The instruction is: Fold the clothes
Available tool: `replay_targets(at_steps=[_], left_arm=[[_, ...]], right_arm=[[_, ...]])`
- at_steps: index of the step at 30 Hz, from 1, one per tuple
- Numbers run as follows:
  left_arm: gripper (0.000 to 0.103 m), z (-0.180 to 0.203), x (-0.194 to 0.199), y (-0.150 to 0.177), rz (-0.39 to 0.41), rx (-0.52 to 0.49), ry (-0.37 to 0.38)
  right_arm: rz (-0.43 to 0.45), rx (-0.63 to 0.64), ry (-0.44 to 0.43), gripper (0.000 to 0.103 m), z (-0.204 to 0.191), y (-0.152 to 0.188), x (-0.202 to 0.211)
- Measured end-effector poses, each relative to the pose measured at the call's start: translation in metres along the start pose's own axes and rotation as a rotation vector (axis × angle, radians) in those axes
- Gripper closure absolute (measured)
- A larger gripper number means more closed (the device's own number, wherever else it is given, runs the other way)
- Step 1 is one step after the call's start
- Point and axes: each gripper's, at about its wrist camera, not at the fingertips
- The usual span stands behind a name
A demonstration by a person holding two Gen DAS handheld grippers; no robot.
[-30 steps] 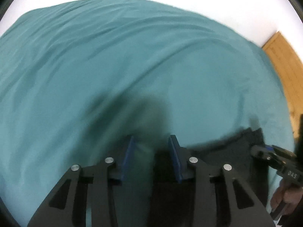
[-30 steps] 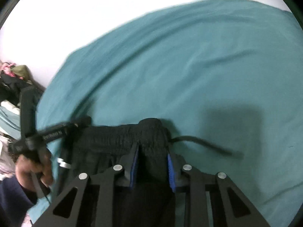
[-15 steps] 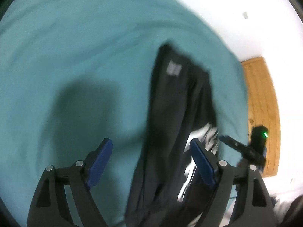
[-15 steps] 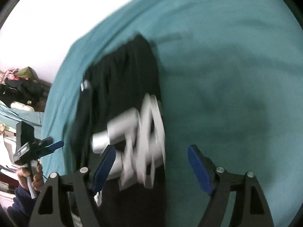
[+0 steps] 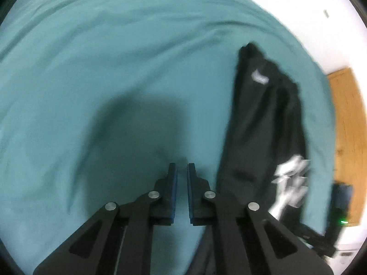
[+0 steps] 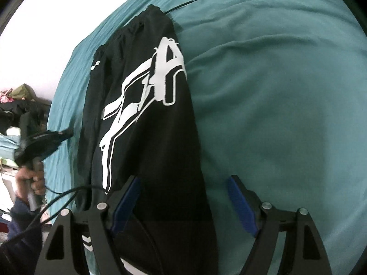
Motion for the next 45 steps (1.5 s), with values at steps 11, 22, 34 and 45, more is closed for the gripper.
replay_targets(at_steps=[11, 22, 34, 45], left_arm=[[0.013, 0.075, -0.009, 0.129, -0.115, -0.404, -0.322], [0.093, -0.015, 0.009, 0.100, 0.027, -0.070, -0.225], [0.018, -0.101, 0.032, 0.164, -0.044, 0.385, 0.541], [0.050, -0.096, -0.042, 0.147, -0.046, 0.613, 0.822]], right_arm=[[-0.016, 0.009, 0.021, 0.026, 0.005, 0.019, 0.010], [-0.015, -0.010, 0.017, 0.026, 0.023, 0.038, 0.008], [-0.322, -0.307, -0.345, 0.026, 0.093, 0.117, 0.015], [-0.275, -0.486, -0.639, 0.095, 0.103, 0.141, -0.022]])
Point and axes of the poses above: each gripper's, at about its wrist camera, not at the fingertips, and x roughly against the way its jaws point, z to its right, y to its underside, and after that the axes turned 11 degrees about y, right-handed
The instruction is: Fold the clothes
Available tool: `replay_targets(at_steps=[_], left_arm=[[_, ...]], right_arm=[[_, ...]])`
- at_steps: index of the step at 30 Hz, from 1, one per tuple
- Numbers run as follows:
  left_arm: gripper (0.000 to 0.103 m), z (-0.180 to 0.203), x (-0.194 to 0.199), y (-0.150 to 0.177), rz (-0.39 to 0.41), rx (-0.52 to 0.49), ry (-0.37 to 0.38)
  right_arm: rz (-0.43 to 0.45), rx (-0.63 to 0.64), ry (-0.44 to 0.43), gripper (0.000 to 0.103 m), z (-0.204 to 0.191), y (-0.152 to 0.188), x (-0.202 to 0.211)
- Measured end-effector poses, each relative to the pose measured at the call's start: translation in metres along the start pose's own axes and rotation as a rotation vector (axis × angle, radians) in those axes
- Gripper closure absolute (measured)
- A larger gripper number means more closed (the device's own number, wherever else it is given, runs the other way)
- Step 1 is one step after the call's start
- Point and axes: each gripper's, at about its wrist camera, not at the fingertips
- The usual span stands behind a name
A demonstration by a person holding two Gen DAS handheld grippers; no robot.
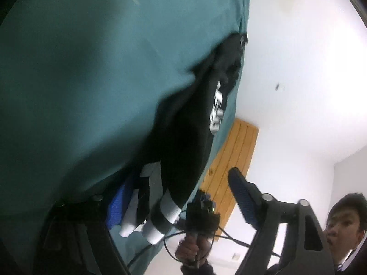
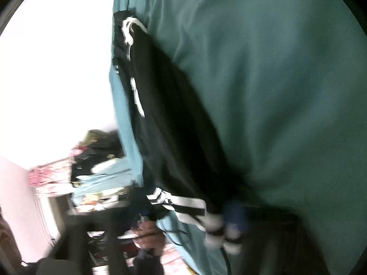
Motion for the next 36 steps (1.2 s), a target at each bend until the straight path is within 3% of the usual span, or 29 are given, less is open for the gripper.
replay_targets(at_steps=[1, 2, 5, 9, 11, 16, 18, 19, 20, 21, 22, 23, 24, 26, 29, 31, 33, 35, 36], left_arm=[[0.079, -0.003, -0.007, -0.001, -0.013, 0.017, -0.033], [0.087, -0.007, -0.014, -0.002, -0.026, 0.036, -0.067], [0.088, -0.007, -0.017, -0.001, 0.001, 0.073, -0.071], [0.089, 0.024, -0.020, 0.007, 0.024, 0.037, -0.052], [0.089, 0.037, -0.020, 0.015, 0.025, 0.005, -0.062], [0.089, 0.007, -0.015, 0.016, 0.023, 0.069, -0.112], [0.085, 0.003, -0.016, 0.005, -0.007, 0.053, -0.087], [0.082, 0.012, -0.017, 0.001, -0.028, 0.029, -0.119], [0.078, 0.020, -0.017, -0.003, -0.046, 0.013, -0.150], [0.062, 0.034, -0.016, -0.007, -0.063, -0.012, -0.202], [0.038, 0.052, -0.012, -0.014, -0.068, -0.045, -0.249], [0.026, 0.075, -0.010, -0.026, -0.063, -0.095, -0.286], [0.020, 0.098, -0.011, -0.042, -0.055, -0.154, -0.325], [0.020, 0.147, -0.021, -0.096, -0.056, -0.270, -0.365], [0.020, 0.184, -0.037, -0.178, -0.022, -0.325, -0.361], [0.019, 0.197, -0.070, -0.216, 0.011, -0.345, -0.364], [0.019, 0.223, -0.121, -0.277, 0.000, -0.380, -0.309], [0.019, 0.233, -0.176, -0.333, -0.039, -0.345, -0.216], [0.019, 0.228, -0.191, -0.342, -0.063, -0.318, -0.203]], right_arm=[[0.013, -0.019, 0.000, 0.096, 0.004, 0.003, -0.001], [0.019, -0.035, -0.010, 0.097, 0.008, 0.007, 0.000], [0.044, -0.048, -0.035, 0.098, 0.006, 0.014, 0.013], [0.117, -0.058, -0.101, 0.098, -0.003, 0.027, 0.063], [0.125, -0.050, -0.085, 0.098, 0.000, 0.034, 0.079], [0.094, -0.030, 0.053, 0.098, 0.027, 0.034, 0.086], [0.037, -0.051, 0.081, 0.094, 0.038, 0.025, 0.079], [0.014, -0.049, 0.113, 0.091, 0.038, 0.021, 0.079], [0.002, -0.030, 0.155, 0.077, 0.034, 0.016, 0.080], [-0.002, 0.023, 0.192, 0.063, 0.022, 0.005, 0.087], [0.016, 0.069, 0.231, 0.053, 0.010, -0.003, 0.095], [0.044, 0.119, 0.274, 0.034, -0.004, -0.014, 0.102], [0.066, 0.190, 0.302, 0.021, -0.028, -0.033, 0.109], [0.050, 0.274, 0.322, 0.021, -0.061, -0.065, 0.109], [0.033, 0.407, 0.331, 0.020, -0.122, -0.130, 0.091], [0.010, 0.454, 0.281, 0.019, -0.158, -0.182, 0.069], [-0.014, 0.482, 0.229, 0.019, -0.192, -0.225, 0.039], [-0.013, 0.503, 0.254, 0.018, -0.215, -0.259, 0.007], [-0.007, 0.516, 0.273, 0.018, -0.225, -0.276, -0.010]])
Point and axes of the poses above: each gripper's, at about its wrist camera, not at the fingertips, and x roughly against the way its jaws point, z to its right, y to its underside, and after that the axes turned 11 degrees about y, right-handed
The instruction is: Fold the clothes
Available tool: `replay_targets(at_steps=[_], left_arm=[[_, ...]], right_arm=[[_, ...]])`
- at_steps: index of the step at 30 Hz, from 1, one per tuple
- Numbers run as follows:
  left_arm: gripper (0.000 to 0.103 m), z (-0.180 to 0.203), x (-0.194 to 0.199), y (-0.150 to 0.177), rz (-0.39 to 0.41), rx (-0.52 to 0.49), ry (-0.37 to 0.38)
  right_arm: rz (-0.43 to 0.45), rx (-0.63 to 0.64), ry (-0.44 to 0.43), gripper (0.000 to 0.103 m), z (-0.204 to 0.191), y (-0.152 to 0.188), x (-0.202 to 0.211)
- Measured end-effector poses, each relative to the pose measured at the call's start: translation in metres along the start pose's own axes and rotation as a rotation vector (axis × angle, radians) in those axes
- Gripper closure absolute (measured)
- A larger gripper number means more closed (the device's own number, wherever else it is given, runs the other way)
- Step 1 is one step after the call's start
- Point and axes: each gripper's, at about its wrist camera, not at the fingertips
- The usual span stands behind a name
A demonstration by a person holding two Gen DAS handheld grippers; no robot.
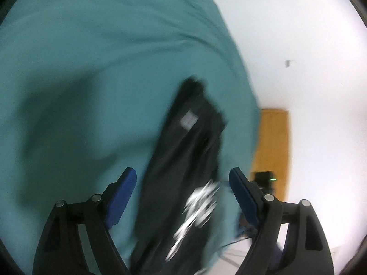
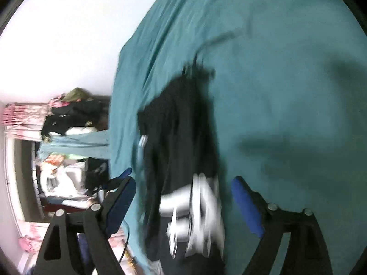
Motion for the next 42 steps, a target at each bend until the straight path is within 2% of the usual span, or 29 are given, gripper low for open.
replay_targets(at_steps=[3, 5, 7, 8, 10, 11, 12, 13, 14, 15, 18, 21, 23, 26, 29, 30, 32, 33, 36, 39, 41, 42], left_arm=[[0.019, -0.013, -0.065, -0.060, -0.063, 0.043, -0.015], [0.019, -0.016, -0.097, -0.090, -0.080, 0.038, -0.029], [0.019, -0.007, -0.123, -0.113, -0.115, -0.010, -0.009], [0.019, -0.002, -0.135, -0.122, -0.144, -0.035, -0.008], [0.020, 0.009, -0.159, -0.137, -0.214, -0.090, -0.022], [0.023, 0.016, -0.170, -0.143, -0.257, -0.120, -0.040], [0.035, 0.023, -0.182, -0.150, -0.300, -0.151, -0.058], [0.072, 0.026, -0.190, -0.150, -0.330, -0.175, -0.073], [0.091, 0.030, -0.198, -0.149, -0.359, -0.197, -0.088], [0.090, 0.034, -0.202, -0.154, -0.359, -0.219, -0.092], [0.090, 0.042, -0.170, -0.135, -0.327, -0.274, -0.075], [0.090, 0.063, -0.158, -0.136, -0.310, -0.315, -0.027], [0.090, 0.083, -0.129, -0.129, -0.303, -0.356, -0.006], [0.090, 0.113, -0.118, -0.096, -0.295, -0.409, 0.022], [0.090, 0.133, -0.098, -0.068, -0.278, -0.438, 0.002], [0.090, 0.137, -0.090, -0.054, -0.270, -0.453, -0.014], [0.090, 0.142, -0.082, -0.021, -0.264, -0.471, -0.039], [0.090, 0.139, -0.096, 0.016, -0.262, -0.474, -0.051], [0.090, 0.136, -0.081, 0.064, -0.238, -0.486, -0.104], [0.089, 0.110, -0.107, 0.135, -0.238, -0.523, -0.132], [0.089, 0.091, -0.122, 0.174, -0.249, -0.567, -0.165], [0.088, 0.076, -0.124, 0.204, -0.259, -0.583, -0.194]], right_arm=[[-0.043, -0.001, 0.037, 0.018, 0.001, -0.044, -0.041], [-0.081, 0.012, -0.014, 0.017, -0.001, -0.059, -0.058], [-0.085, 0.057, -0.052, 0.017, -0.007, -0.064, -0.063], [-0.082, 0.074, -0.069, 0.020, -0.009, -0.064, -0.063], [-0.105, 0.147, -0.052, 0.050, -0.017, -0.058, -0.070], [-0.143, 0.194, -0.037, 0.073, -0.023, -0.047, -0.077], [-0.147, 0.233, -0.008, 0.075, -0.031, -0.042, -0.085], [-0.146, 0.271, 0.023, 0.077, -0.039, -0.037, -0.092], [-0.117, 0.259, 0.025, 0.083, -0.040, -0.034, -0.091], [-0.083, 0.239, 0.023, 0.085, -0.041, -0.030, -0.087], [0.005, 0.216, -0.032, 0.087, -0.047, -0.020, -0.069], [0.050, 0.222, -0.093, 0.088, -0.060, 0.004, -0.046], [0.077, 0.227, -0.119, 0.088, -0.069, 0.030, -0.029], [0.118, 0.223, -0.168, 0.088, -0.085, 0.082, -0.004], [0.168, 0.208, -0.230, 0.088, -0.096, 0.145, 0.028], [0.185, 0.208, -0.235, 0.088, -0.091, 0.161, 0.052], [0.194, 0.189, -0.244, 0.088, -0.083, 0.202, 0.075], [0.198, 0.178, -0.248, 0.088, -0.079, 0.222, 0.086], [0.201, 0.131, -0.273, 0.088, -0.075, 0.277, 0.086], [0.198, 0.086, -0.273, 0.088, -0.052, 0.321, 0.081], [0.175, 0.096, -0.233, 0.088, -0.045, 0.346, 0.066], [0.154, 0.097, -0.183, 0.088, -0.038, 0.363, 0.055]])
Point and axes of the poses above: each gripper's, at about its wrist camera, not at the fingertips, and x roughly against the way its jaws point, z to its right, y to its underside, and after that the axes turned 11 degrees about y, right-handed
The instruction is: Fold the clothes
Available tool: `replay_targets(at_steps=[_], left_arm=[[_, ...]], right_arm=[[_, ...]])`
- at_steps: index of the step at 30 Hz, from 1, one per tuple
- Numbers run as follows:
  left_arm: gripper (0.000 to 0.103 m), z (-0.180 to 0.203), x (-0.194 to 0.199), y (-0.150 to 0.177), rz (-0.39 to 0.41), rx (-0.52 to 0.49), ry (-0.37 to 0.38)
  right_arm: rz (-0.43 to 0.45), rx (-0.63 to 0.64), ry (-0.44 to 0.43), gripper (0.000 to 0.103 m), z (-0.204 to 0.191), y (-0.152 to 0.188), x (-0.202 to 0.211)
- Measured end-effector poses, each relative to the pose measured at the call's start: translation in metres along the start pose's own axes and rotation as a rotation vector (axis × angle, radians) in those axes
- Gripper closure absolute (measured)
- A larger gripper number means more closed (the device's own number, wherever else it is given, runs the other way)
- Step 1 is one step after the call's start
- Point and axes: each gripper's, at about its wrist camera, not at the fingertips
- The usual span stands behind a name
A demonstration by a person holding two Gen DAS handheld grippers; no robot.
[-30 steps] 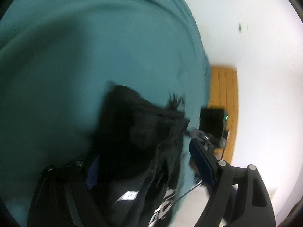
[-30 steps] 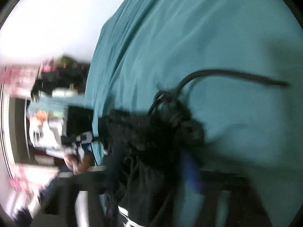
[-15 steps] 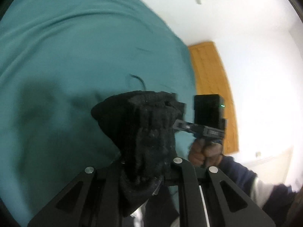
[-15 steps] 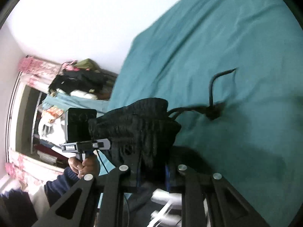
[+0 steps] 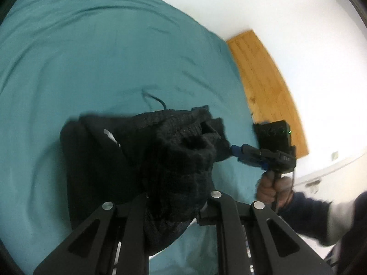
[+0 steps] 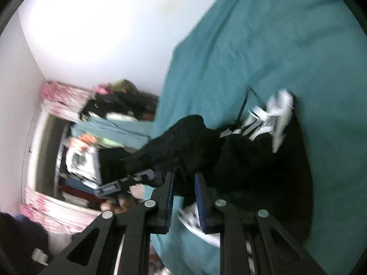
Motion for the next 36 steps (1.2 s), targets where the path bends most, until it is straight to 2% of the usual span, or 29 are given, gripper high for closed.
replay_targets(at_steps=[2, 3, 4, 6, 7, 8, 9, 10, 11, 13, 16, 20, 21, 23, 24, 26, 30, 31, 34, 36], left_arm=[[0.079, 0.012, -0.022, 0.068, -0.034, -0.022, -0.054], [0.065, 0.015, -0.036, 0.087, -0.058, -0.008, -0.081], [0.056, 0.016, -0.051, 0.104, -0.083, 0.010, -0.108], [0.055, 0.004, -0.052, 0.125, -0.087, 0.055, -0.129], [0.054, -0.011, -0.012, 0.147, -0.066, 0.063, -0.126], [0.050, -0.011, 0.004, 0.154, -0.040, 0.083, -0.108], [0.039, -0.010, 0.010, 0.159, -0.028, 0.106, -0.091], [0.025, -0.013, 0.011, 0.159, -0.012, 0.136, -0.075], [0.019, -0.016, 0.025, 0.154, 0.013, 0.174, -0.056], [0.019, -0.021, 0.050, 0.162, 0.080, 0.235, -0.018], [0.019, -0.030, 0.058, 0.155, 0.115, 0.299, -0.038], [0.019, -0.036, 0.064, 0.141, 0.172, 0.310, -0.039], [0.019, -0.041, 0.068, 0.137, 0.204, 0.330, -0.051], [0.019, -0.052, 0.072, 0.129, 0.253, 0.384, -0.068], [0.019, -0.059, 0.068, 0.126, 0.261, 0.427, -0.050], [0.019, -0.065, 0.055, 0.125, 0.215, 0.469, -0.027], [0.019, -0.043, 0.023, 0.142, -0.006, 0.419, -0.078], [0.019, -0.035, 0.017, 0.149, -0.047, 0.418, -0.095], [0.019, -0.020, 0.037, 0.149, 0.037, 0.446, -0.116], [0.019, -0.010, 0.052, 0.149, 0.099, 0.465, -0.130]], right_arm=[[-0.064, 0.025, 0.040, 0.088, 0.006, 0.025, -0.010], [-0.119, 0.052, 0.110, 0.088, 0.010, 0.039, -0.018], [-0.146, 0.043, 0.143, 0.088, 0.012, 0.046, -0.019], [-0.190, 0.012, 0.193, 0.082, 0.016, 0.056, -0.020], [-0.183, -0.020, 0.194, 0.078, 0.014, 0.056, -0.017], [-0.171, -0.054, 0.192, 0.064, 0.012, 0.054, -0.013], [-0.144, -0.088, 0.173, 0.047, 0.007, 0.051, -0.008], [-0.114, -0.121, 0.152, 0.040, 0.001, 0.046, -0.002], [-0.095, -0.120, 0.125, 0.035, -0.004, 0.037, 0.000], [-0.067, -0.103, 0.096, 0.032, -0.015, 0.020, -0.001], [-0.068, 0.017, 0.125, 0.031, -0.054, -0.006, -0.036], [-0.195, 0.106, 0.190, 0.031, -0.068, -0.029, -0.107], [-0.239, 0.141, 0.235, 0.037, -0.069, -0.030, -0.125], [-0.291, 0.181, 0.281, 0.039, -0.070, -0.019, -0.132], [-0.315, 0.199, 0.301, 0.039, -0.071, -0.013, -0.134], [-0.380, 0.222, 0.344, 0.039, -0.069, 0.011, -0.128], [-0.529, 0.242, 0.428, 0.040, -0.065, 0.065, -0.104], [-0.535, 0.223, 0.423, 0.040, -0.065, 0.072, -0.096], [-0.421, 0.121, 0.468, 0.035, -0.068, 0.068, -0.062], [-0.329, 0.054, 0.478, 0.027, -0.070, 0.061, -0.044]])
Point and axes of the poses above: each gripper's, at about its wrist camera, not at the fingertips, and x roughly against the way its jaws point, z to its right, y to its underside, and after that the axes turned 11 degrees about y, right-handed
